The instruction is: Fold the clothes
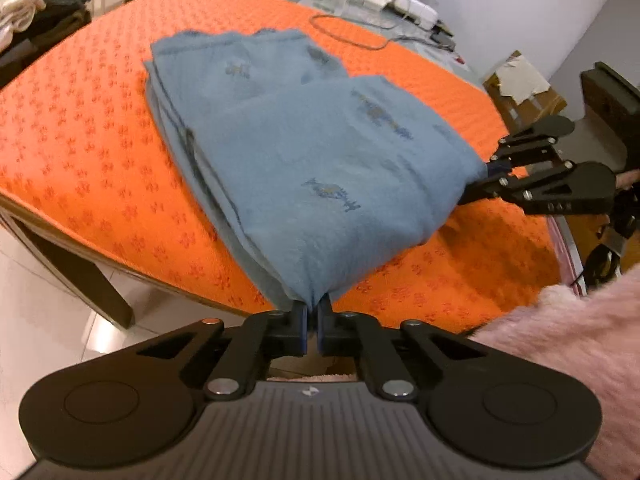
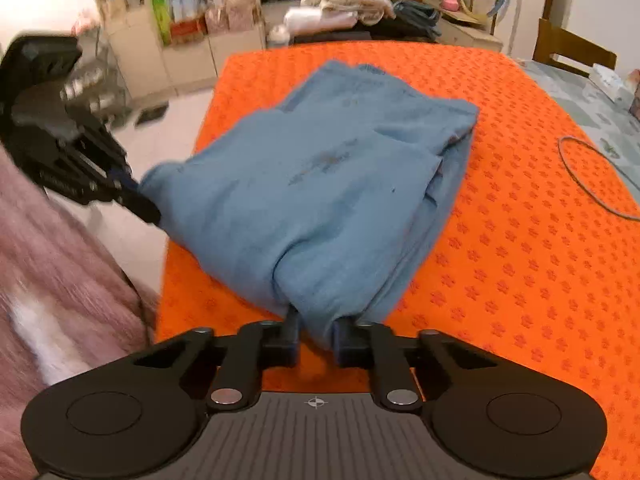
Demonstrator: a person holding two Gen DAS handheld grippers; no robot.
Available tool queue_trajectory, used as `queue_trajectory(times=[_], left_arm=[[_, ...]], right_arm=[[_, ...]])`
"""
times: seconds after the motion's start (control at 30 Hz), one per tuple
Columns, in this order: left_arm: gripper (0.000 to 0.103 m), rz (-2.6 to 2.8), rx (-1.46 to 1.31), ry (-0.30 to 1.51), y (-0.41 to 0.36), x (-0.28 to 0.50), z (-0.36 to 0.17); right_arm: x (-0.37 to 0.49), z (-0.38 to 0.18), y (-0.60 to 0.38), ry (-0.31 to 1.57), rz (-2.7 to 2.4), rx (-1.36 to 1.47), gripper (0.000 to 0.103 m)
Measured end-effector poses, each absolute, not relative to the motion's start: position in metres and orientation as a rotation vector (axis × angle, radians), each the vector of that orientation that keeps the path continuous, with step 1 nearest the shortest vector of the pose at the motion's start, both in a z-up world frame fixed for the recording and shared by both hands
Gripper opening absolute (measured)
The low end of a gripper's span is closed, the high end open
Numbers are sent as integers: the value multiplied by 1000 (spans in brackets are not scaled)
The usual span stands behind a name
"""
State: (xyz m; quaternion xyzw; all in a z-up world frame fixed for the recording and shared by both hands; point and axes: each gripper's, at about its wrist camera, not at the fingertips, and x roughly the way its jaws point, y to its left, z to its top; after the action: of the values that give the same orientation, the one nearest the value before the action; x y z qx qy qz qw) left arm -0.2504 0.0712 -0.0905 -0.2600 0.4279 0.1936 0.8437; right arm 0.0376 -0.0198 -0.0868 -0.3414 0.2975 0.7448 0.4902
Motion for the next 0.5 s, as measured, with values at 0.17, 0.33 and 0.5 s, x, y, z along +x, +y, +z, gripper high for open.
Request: queue_trajectory(times=[0.17,0.33,0.5], left_arm=[[4,375,-583,876,80,-268,-53],[4,370,-621,855,87,-274,-26],[4,428,-689,761,118,-269,-7]], right_arm=[[38,-56,-31,774,1860,-736,11],[45,-35,-42,873,1856,-598,11],[58,-22,-29,913,1791,-437,11]])
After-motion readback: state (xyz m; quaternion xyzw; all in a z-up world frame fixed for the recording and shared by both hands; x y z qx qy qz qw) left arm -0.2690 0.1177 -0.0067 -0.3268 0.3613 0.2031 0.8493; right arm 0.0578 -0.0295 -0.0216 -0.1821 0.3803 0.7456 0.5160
